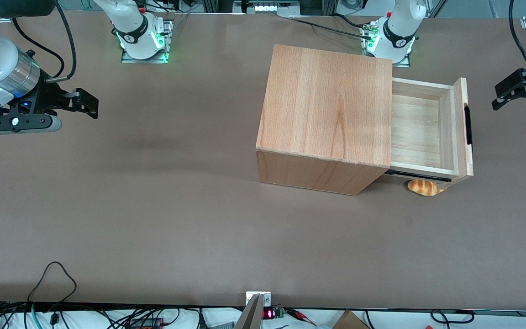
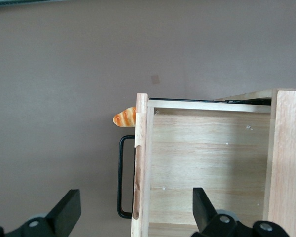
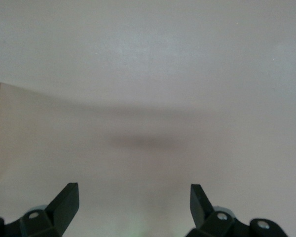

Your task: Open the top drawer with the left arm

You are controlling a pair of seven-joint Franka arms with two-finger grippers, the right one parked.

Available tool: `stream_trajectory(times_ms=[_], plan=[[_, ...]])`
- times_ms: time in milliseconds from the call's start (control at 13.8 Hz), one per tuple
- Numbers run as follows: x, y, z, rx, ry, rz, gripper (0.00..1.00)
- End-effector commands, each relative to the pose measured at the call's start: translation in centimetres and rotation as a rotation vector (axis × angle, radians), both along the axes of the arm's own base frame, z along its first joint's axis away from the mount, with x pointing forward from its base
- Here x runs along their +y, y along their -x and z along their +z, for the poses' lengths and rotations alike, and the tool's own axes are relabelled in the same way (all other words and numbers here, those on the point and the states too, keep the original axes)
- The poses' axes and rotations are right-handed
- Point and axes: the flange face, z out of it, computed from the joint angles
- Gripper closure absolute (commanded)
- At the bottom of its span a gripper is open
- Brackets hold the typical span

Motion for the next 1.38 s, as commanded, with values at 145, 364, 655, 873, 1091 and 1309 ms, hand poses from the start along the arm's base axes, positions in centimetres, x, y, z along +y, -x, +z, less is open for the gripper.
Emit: stream_trajectory(times_ms=[145,364,655,873,1091,1309], plan=[[-0.4,0.5,0.8,-0.001,-0.024,0.007,0.0],[0.6,0.7,1.1,-0.005,-0.016,0.025,0.0],[0.2,0.1,0.2,-0.011,-0.023,0.022,0.0],[-0.6,-0.3,-0.4,-0.01,-0.019,0.022,0.0],[-0.6,-0.6,-0.6,-0.013,-0.019,0.022,0.0],[-0.6,-1.1,-1.0,-0.005,-0.018,0.031,0.0]])
